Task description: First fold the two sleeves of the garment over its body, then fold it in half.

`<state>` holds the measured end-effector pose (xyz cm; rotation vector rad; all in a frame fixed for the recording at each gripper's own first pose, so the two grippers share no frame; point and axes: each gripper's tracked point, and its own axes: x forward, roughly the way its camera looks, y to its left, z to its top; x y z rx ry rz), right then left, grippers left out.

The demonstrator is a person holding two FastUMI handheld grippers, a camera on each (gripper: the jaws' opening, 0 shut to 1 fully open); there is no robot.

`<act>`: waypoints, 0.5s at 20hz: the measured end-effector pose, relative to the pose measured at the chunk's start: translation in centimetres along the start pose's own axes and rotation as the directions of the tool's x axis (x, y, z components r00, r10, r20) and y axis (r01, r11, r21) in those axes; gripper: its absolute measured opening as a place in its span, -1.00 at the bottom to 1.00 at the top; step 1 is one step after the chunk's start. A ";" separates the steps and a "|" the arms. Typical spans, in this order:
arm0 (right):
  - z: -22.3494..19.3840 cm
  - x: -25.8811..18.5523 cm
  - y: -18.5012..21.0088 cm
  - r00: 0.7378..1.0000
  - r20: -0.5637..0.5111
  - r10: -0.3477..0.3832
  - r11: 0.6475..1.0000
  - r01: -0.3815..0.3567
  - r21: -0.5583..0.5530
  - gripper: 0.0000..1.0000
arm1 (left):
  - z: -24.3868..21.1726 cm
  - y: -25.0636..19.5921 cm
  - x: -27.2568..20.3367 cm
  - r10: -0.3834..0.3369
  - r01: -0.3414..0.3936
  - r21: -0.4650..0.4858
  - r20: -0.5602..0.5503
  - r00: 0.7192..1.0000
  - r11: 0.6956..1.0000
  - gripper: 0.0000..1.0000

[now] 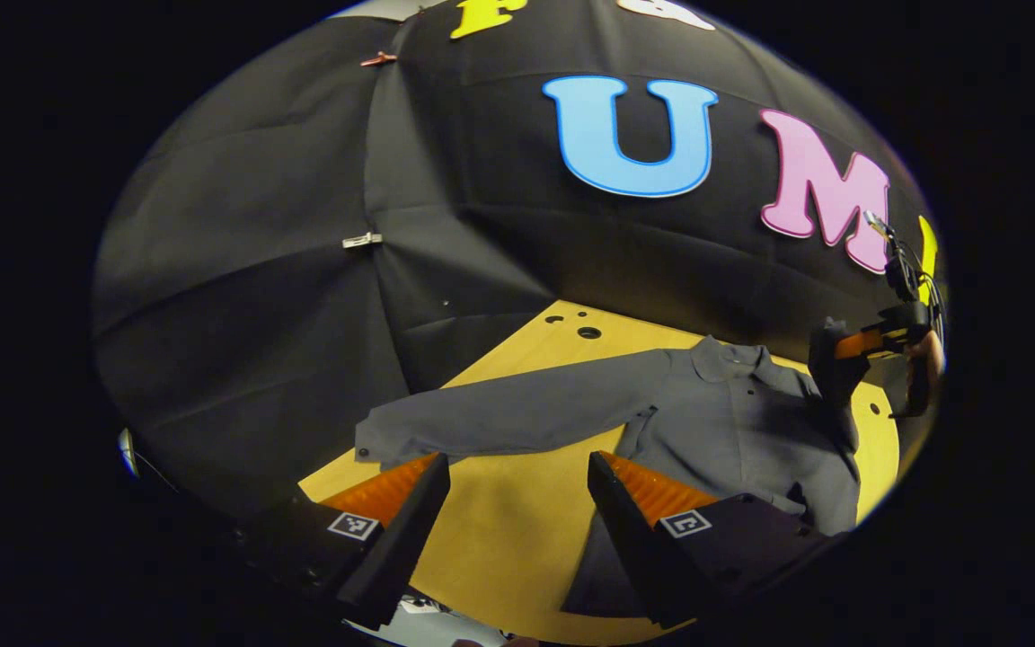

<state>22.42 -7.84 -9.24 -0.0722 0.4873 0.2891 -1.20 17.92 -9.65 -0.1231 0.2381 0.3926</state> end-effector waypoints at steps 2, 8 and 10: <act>-0.1 1.8 3.6 0.999 -0.018 0.039 0.999 -0.039 -0.018 -0.88 | -0.3 1.6 0.0 0.018 -0.018 -0.008 -0.005 1.000 1.000 0.95; -1.2 6.6 11.5 0.992 -0.081 0.094 0.996 -0.094 0.000 -0.88 | -1.5 6.0 0.6 0.081 -0.083 -0.047 -0.038 0.996 0.995 0.96; -2.0 8.0 13.3 0.990 -0.100 0.101 0.995 -0.099 0.021 -0.88 | -1.2 6.9 1.0 0.094 -0.095 -0.058 -0.031 0.995 0.994 0.96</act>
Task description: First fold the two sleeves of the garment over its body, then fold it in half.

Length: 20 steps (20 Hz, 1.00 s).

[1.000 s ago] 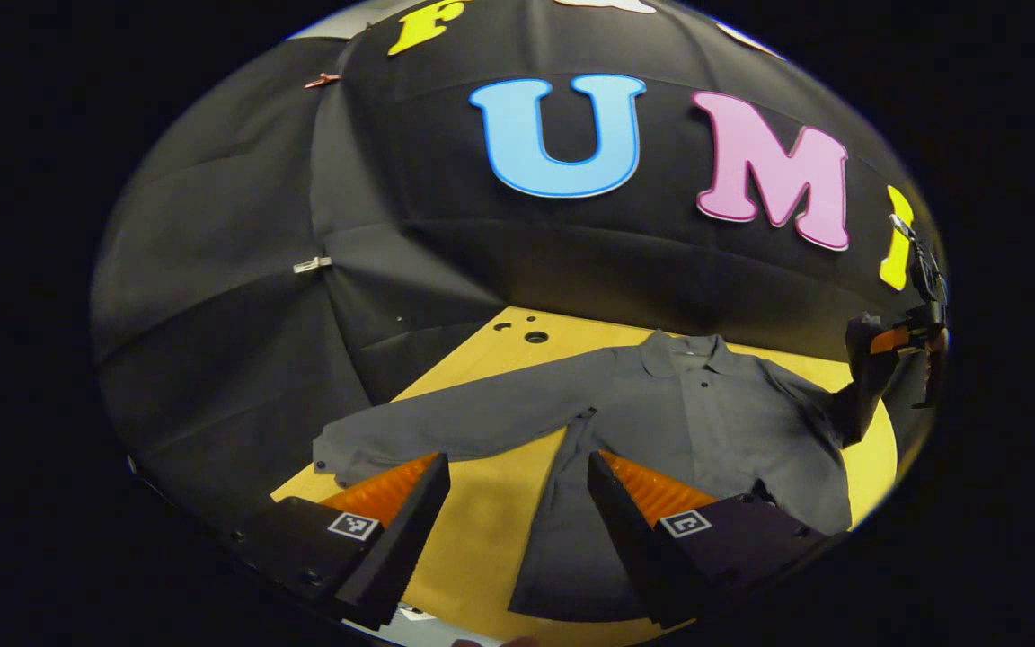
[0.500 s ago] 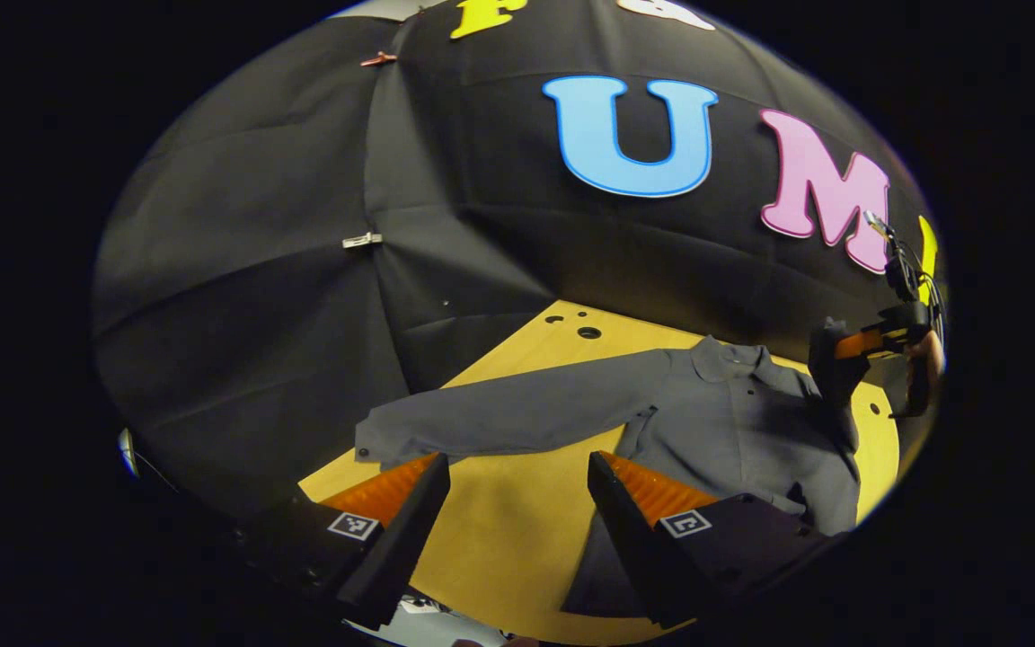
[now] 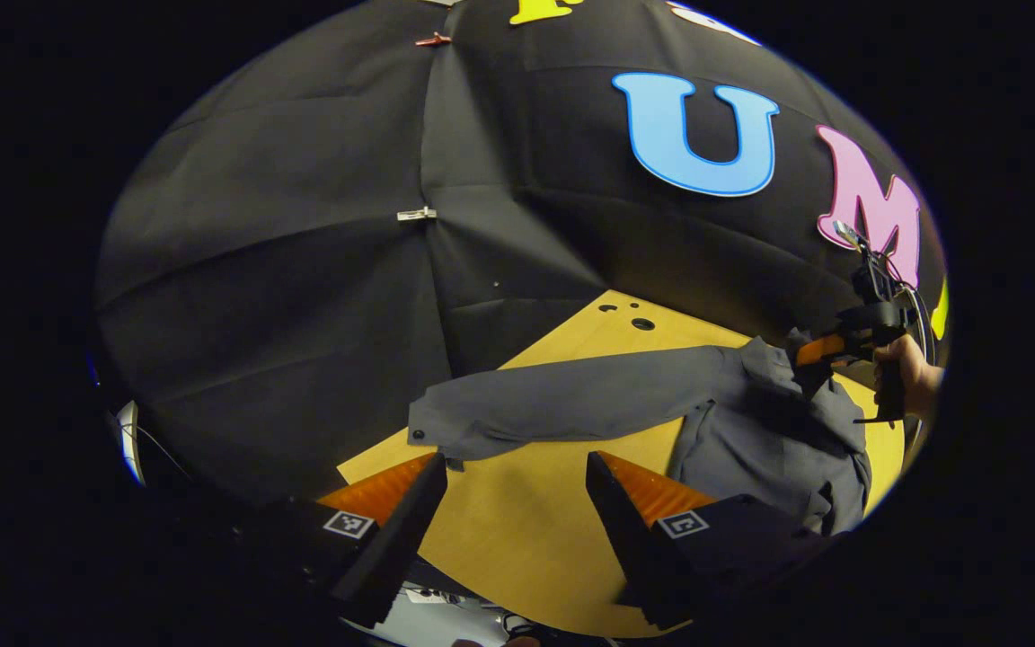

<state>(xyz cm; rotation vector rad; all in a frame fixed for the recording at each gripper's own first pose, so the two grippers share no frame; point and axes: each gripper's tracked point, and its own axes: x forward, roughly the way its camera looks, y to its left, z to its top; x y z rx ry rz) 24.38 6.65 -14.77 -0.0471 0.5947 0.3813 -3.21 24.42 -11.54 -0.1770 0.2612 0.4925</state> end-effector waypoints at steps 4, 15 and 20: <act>-1.4 2.3 2.3 0.999 -0.043 -0.005 0.999 0.007 0.039 -0.75 | -0.2 1.0 0.9 0.009 -0.009 -0.010 0.007 1.000 1.000 0.95; -3.9 -1.5 8.2 0.996 -0.023 0.088 0.996 -0.087 0.007 1.00 | -0.4 5.5 3.1 0.068 -0.067 -0.023 0.047 0.997 0.998 0.95; -7.5 -7.3 6.4 0.999 0.007 0.048 0.999 -0.048 0.018 0.97 | -0.5 7.8 6.8 0.096 -0.095 -0.062 0.013 0.995 0.994 0.96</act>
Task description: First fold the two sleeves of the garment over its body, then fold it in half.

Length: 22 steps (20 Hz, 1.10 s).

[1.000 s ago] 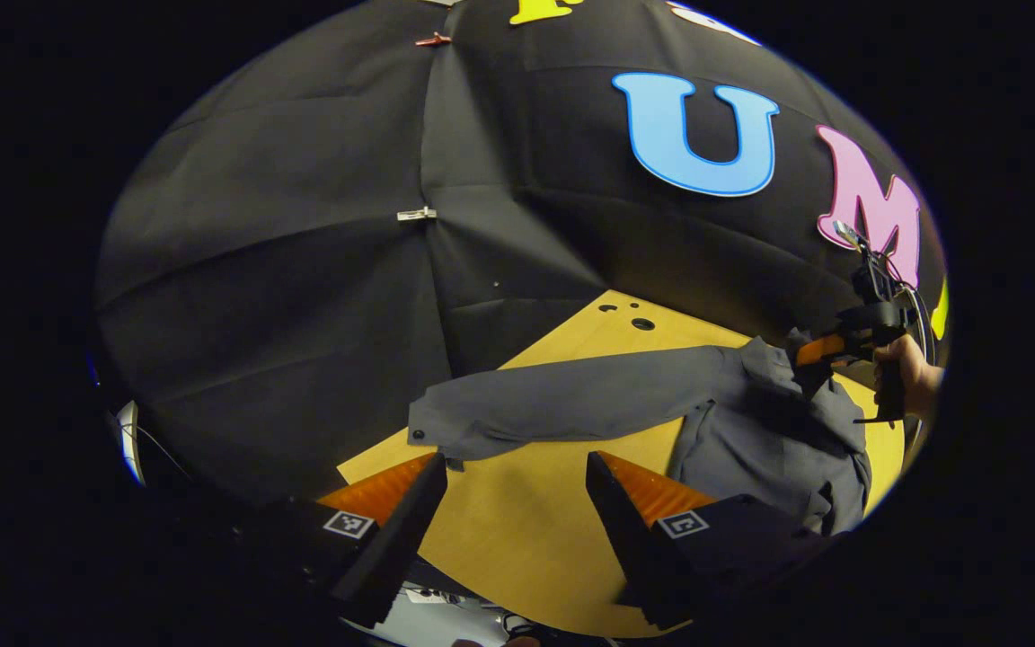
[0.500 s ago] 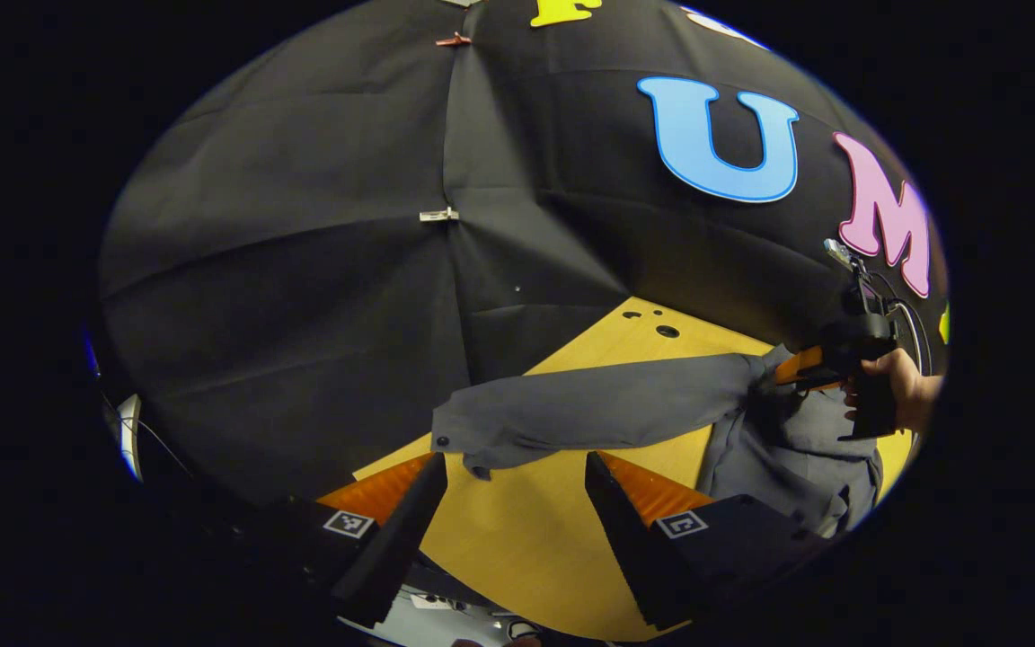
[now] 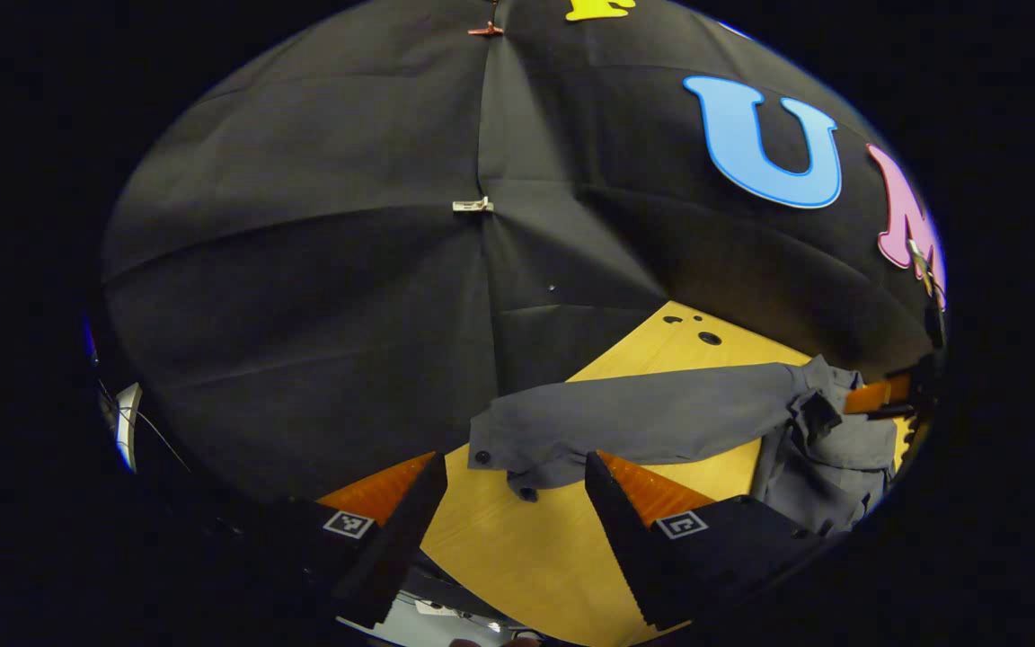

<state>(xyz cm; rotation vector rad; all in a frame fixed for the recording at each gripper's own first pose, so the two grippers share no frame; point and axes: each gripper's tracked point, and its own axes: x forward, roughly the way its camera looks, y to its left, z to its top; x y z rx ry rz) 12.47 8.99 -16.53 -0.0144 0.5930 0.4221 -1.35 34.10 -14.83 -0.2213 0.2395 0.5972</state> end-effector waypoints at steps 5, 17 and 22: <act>-3.0 -5.5 -4.8 0.998 -0.010 -0.068 0.996 0.068 0.063 0.97 | -0.3 -0.4 4.5 -0.025 0.024 -0.015 -0.039 0.999 1.000 0.96; -10.3 -17.3 -13.9 0.972 -0.040 -0.230 0.962 0.233 0.140 0.98 | -3.5 -2.5 13.7 -0.019 0.021 0.010 -0.188 0.982 1.000 0.96; -12.0 -16.3 -14.4 0.973 -0.078 -0.219 0.966 0.227 0.122 0.98 | -4.9 -3.0 14.0 -0.012 0.030 0.080 -0.215 0.976 0.996 0.83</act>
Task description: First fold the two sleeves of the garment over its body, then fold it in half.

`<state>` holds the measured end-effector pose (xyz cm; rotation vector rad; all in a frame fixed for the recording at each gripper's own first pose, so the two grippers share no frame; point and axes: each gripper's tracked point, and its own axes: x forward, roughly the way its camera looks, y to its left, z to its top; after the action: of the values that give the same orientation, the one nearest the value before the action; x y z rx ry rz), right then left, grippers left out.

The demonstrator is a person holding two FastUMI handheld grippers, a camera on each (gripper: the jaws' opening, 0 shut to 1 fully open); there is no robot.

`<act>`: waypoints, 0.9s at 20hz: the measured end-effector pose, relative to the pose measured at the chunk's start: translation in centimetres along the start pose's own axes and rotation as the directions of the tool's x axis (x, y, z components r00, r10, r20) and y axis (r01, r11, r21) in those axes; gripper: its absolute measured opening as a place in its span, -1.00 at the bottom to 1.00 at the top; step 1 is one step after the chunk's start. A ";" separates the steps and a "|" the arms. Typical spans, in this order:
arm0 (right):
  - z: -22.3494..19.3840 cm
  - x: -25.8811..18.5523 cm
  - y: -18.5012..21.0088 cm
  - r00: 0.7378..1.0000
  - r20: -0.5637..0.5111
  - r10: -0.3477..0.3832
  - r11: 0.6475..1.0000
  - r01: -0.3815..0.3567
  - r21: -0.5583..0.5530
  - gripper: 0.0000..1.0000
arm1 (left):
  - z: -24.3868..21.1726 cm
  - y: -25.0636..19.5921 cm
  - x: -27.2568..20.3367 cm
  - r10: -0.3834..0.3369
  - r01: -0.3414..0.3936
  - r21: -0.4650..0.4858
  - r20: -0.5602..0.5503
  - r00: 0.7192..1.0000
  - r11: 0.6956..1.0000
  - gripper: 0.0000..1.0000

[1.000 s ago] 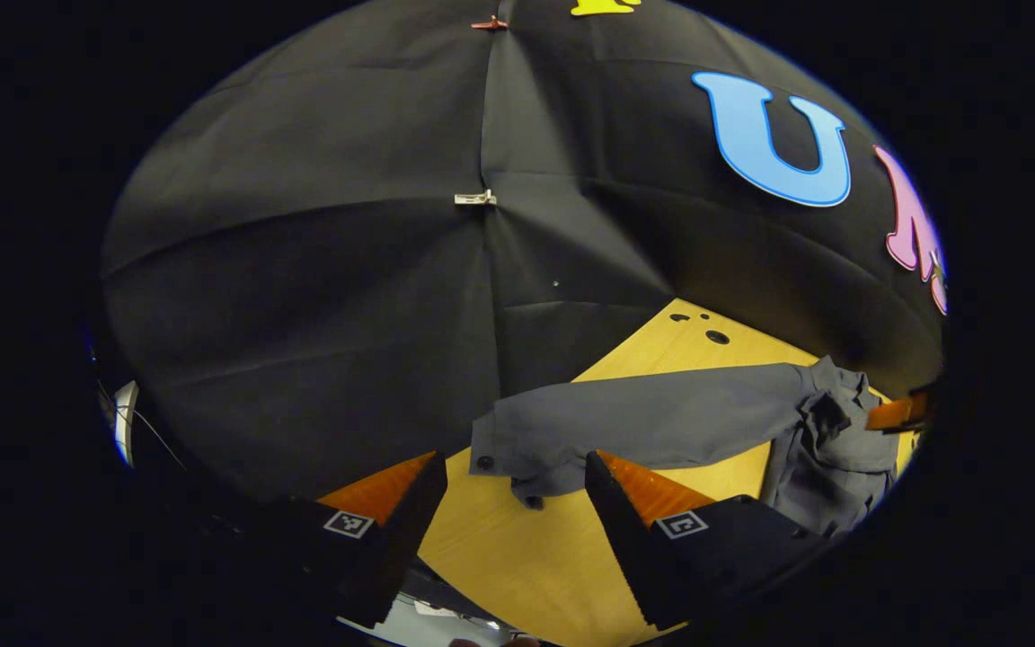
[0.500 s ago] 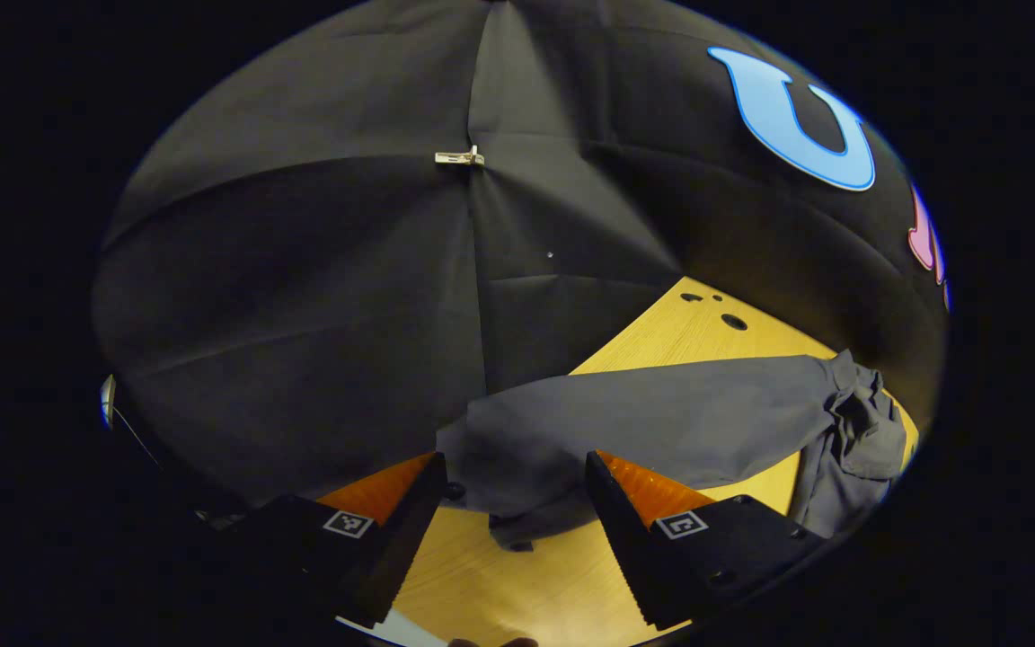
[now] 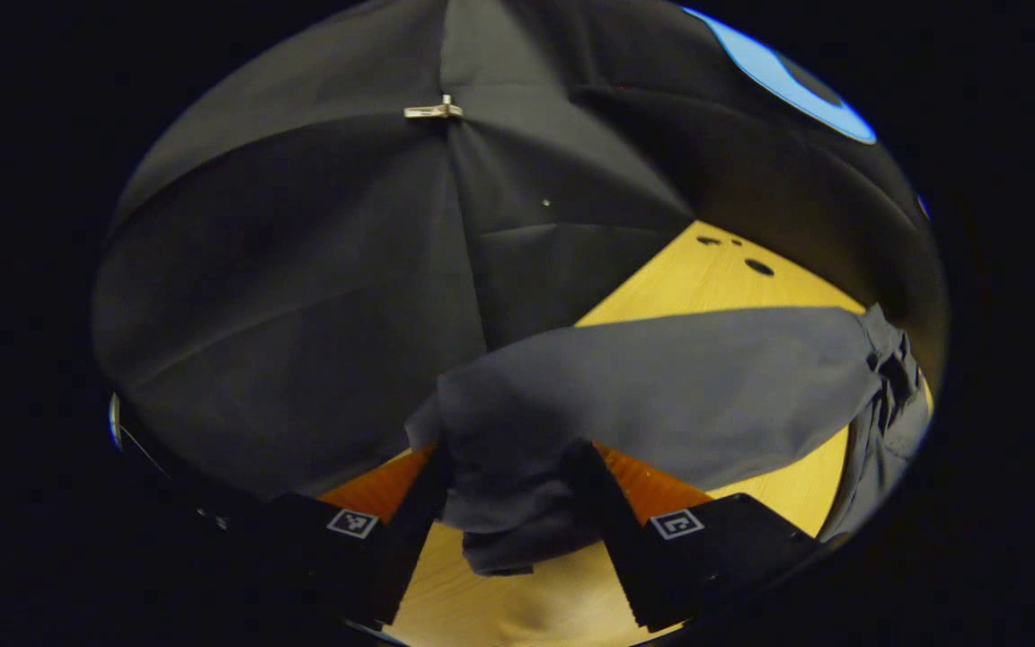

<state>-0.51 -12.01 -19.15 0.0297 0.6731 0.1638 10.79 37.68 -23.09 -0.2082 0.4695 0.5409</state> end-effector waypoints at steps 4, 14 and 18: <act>0.3 0.5 1.7 0.997 0.010 0.076 0.997 -0.076 -0.009 0.98 | 0.0 -1.7 0.3 -0.060 0.060 0.033 -0.010 0.998 0.998 0.16; -2.1 0.8 -1.7 0.998 -0.013 0.065 0.998 -0.065 0.001 0.98 | 3.8 -4.7 -2.8 -0.094 0.091 0.050 0.059 0.994 0.995 -0.89; -1.5 1.2 -3.9 0.999 -0.004 0.044 0.997 -0.043 0.062 0.98 | 7.8 -10.0 -6.2 -0.208 0.205 0.039 0.116 0.971 0.978 -0.89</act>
<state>0.01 -15.72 -21.38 0.1033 0.6826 0.1848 14.38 28.97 -12.61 -0.1954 0.3337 0.3407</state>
